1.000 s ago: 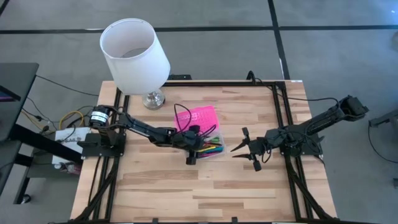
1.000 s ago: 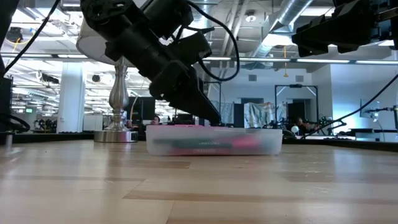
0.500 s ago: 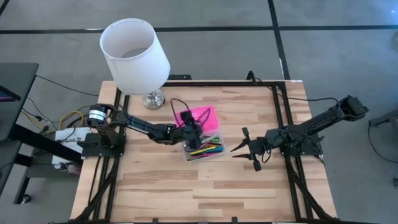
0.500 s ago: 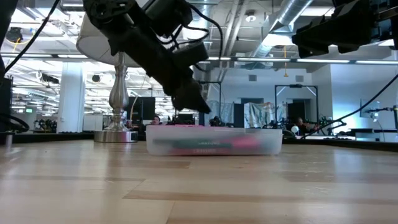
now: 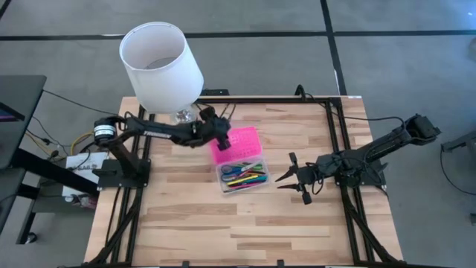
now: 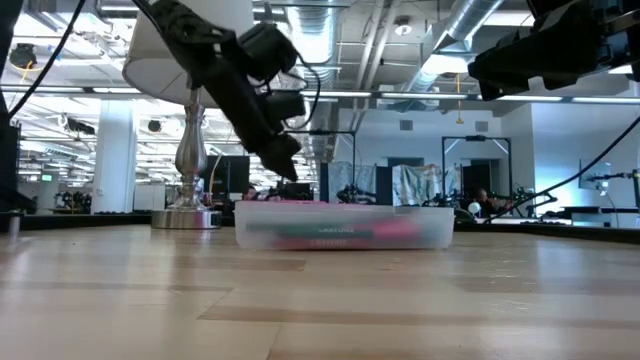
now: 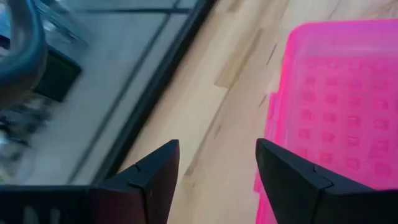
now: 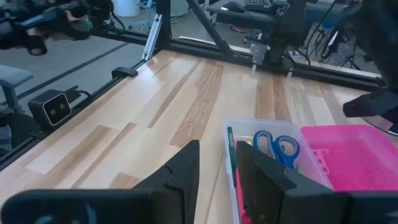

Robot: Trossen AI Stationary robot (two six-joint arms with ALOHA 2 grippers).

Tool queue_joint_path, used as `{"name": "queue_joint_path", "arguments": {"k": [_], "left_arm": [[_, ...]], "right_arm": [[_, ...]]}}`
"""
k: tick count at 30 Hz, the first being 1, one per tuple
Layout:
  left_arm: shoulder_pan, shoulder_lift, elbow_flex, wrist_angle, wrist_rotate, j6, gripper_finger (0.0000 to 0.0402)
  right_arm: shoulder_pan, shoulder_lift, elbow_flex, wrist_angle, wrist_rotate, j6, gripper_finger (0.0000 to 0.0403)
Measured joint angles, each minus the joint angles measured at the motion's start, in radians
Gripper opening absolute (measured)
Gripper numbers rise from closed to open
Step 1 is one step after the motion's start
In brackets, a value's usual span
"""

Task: Pick & place school supplies into a supply box
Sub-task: Close the pink supply box

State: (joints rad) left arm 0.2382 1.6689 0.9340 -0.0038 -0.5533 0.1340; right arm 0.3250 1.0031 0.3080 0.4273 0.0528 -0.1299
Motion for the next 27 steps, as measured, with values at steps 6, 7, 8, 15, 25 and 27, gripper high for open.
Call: {"name": "queue_joint_path", "arguments": {"k": [6, 7, 8, 15, 25, 27], "left_arm": [[0.086, 0.002, 0.000, 0.007, 0.068, -0.015, 0.0208], [0.094, 0.002, 0.000, 0.007, 0.076, -0.015, 0.0208], [0.102, 0.002, 0.000, 0.010, 0.086, -0.015, 0.0208], [0.144, 0.002, 0.000, -0.039, 0.185, -0.032, 0.0208], [0.171, 0.002, 0.000, -0.170, 0.209, -0.044, 0.0208], [0.171, 0.002, 0.000, -0.179, 0.219, -0.045, 0.0208]], "right_arm": [[0.000, 0.000, 0.000, -0.005, 0.000, 0.000, 0.0100], [-0.001, 0.000, 0.000, -0.006, 0.000, 0.000, 0.0100], [-0.002, 0.000, 0.000, -0.008, 0.000, 0.000, 0.0100], [-0.002, 0.000, 0.000, -0.008, 0.000, 0.000, 0.0100], [-0.002, 0.000, 0.000, -0.008, 0.000, 0.000, 0.0100], [-0.002, 0.000, 0.000, -0.008, 0.000, 0.000, 0.0100]]}}
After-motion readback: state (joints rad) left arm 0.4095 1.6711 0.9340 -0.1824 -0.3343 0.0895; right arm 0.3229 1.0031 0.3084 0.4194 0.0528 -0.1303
